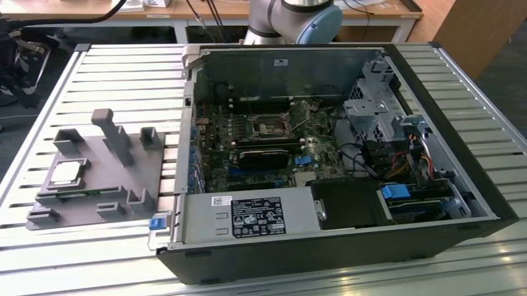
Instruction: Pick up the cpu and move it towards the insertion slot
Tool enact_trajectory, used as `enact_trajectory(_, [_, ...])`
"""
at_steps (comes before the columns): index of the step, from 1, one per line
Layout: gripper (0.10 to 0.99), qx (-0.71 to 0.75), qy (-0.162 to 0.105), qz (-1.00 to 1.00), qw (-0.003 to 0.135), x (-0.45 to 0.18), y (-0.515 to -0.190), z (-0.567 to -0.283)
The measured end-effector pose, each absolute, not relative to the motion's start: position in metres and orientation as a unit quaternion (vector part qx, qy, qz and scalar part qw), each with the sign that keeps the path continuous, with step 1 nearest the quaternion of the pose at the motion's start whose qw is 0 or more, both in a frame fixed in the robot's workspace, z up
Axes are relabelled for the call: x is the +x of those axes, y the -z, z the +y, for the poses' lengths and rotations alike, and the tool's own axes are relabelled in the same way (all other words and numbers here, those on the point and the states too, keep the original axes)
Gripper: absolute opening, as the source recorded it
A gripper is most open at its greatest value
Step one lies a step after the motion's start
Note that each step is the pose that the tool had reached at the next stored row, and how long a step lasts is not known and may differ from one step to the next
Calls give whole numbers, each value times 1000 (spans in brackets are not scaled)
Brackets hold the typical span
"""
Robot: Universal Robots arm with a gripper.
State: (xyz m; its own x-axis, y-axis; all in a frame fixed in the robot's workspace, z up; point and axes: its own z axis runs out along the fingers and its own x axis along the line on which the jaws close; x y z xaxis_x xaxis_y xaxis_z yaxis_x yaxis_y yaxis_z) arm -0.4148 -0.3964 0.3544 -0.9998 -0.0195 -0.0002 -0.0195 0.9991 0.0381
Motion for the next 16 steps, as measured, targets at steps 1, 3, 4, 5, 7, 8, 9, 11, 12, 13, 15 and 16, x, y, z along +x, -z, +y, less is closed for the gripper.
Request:
enact_trajectory(1, [106, 10, 19, -1000, 0, -415, -354, -396])
enact_trajectory(3, [106, 10, 19, -1000, 0, -415, -352, -396])
enact_trajectory(4, [106, 10, 19, -1000, 0, -415, -352, -396])
enact_trajectory(5, [106, 10, 19, -1000, 0, -415, -351, -396])
enact_trajectory(7, [106, 10, 19, -1000, 0, -415, -349, -396])
enact_trajectory(8, [106, 10, 19, -1000, 0, -415, -348, -396])
enact_trajectory(9, [106, 10, 19, -1000, 0, -415, -347, -396])
enact_trajectory(11, [106, 10, 19, -1000, 0, -415, -346, -396])
enact_trajectory(12, [106, 10, 19, -1000, 0, -415, -345, -396])
enact_trajectory(13, [106, 10, 19, -1000, 0, -415, -345, -396])
enact_trajectory(15, [106, 10, 19, -1000, 0, -415, -344, -396])
enact_trajectory(16, [106, 10, 19, -1000, 0, -416, -344, -396])
